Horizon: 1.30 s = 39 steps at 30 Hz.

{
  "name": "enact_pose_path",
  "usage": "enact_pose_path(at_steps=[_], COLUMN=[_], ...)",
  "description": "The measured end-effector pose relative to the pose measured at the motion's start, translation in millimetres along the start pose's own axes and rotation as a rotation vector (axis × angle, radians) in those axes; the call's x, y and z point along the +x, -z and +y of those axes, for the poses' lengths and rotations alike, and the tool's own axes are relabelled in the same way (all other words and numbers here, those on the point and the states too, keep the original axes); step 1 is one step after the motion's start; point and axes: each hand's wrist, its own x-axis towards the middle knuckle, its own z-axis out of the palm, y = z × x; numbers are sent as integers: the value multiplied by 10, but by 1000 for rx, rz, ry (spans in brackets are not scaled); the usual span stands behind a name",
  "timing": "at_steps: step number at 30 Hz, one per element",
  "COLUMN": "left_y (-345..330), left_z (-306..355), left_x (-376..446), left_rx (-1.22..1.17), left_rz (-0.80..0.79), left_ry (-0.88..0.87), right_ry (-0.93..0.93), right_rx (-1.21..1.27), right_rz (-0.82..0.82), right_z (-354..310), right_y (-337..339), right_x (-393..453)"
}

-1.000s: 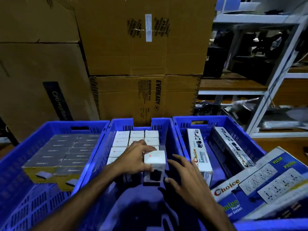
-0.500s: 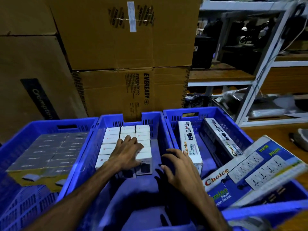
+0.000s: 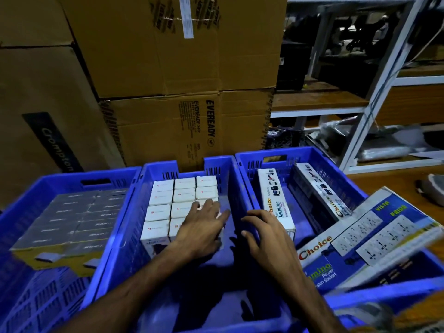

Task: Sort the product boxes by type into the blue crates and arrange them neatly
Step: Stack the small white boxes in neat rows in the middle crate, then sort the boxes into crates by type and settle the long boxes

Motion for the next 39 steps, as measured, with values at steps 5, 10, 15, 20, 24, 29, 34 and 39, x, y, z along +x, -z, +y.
enact_pose_path(at_steps=[5, 10, 15, 20, 24, 29, 34, 39], left_y=[-166, -233, -47, -12, 385, 880, 1049, 996], left_z=[219, 331, 398, 234, 101, 233, 850, 1539], left_x=[159, 272, 292, 423, 474, 348, 531, 1043], left_rx=[237, 476, 539, 349, 76, -351, -603, -514], left_rz=[-180, -288, -317, -246, -51, 182, 233, 100], left_ry=[-293, -379, -370, -330, -173, 75, 78, 256], right_ry=[-11, -42, -58, -66, -64, -70, -155, -118], right_rx=[1, -23, -48, 3, 104, 178, 238, 264], right_rz=[28, 18, 2, 43, 103, 253, 358, 324], right_z=[-39, -85, -110, -86, 22, 261, 767, 1209], right_y=[35, 45, 62, 62, 141, 509, 935, 1291], right_x=[-23, -38, -47, -68, -160, -345, -571, -630])
